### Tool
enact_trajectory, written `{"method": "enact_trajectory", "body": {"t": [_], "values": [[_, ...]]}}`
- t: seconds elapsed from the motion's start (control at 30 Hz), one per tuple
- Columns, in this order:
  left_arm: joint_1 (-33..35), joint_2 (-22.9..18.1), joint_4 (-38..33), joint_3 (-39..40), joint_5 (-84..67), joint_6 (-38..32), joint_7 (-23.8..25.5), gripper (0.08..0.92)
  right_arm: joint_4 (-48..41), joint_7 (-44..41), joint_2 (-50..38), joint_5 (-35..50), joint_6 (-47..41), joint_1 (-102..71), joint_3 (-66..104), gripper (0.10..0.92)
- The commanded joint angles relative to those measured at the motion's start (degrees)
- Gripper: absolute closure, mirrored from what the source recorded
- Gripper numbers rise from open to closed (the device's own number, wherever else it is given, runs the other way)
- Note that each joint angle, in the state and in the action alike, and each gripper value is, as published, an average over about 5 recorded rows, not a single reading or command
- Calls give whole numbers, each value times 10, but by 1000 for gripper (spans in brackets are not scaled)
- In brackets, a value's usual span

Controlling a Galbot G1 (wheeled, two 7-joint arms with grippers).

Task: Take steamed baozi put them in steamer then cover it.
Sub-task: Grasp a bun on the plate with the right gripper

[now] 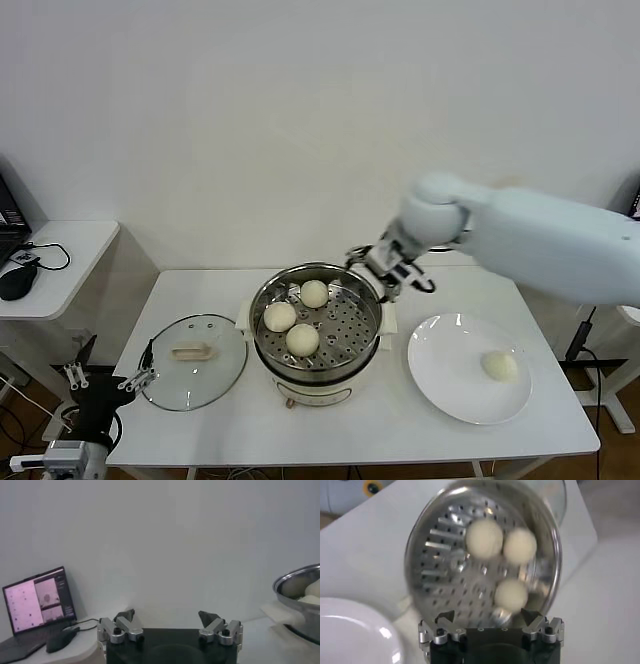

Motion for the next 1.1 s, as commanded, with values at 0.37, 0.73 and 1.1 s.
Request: {"method": "enact_trajectory", "body": {"t": [0.37,0.73,1.1], "values": [[-14,15,9,27,4,3,1,177,-5,-18,-299,-110,-70,-436,353,203],[-9,11,11,26,9,5,2,177,-86,-14,-243,-171,-52,-591,467,202],[-1,11,6,15,10,5,4,177,-163,-3,-166,-201,-47,-576,448,203]]}}
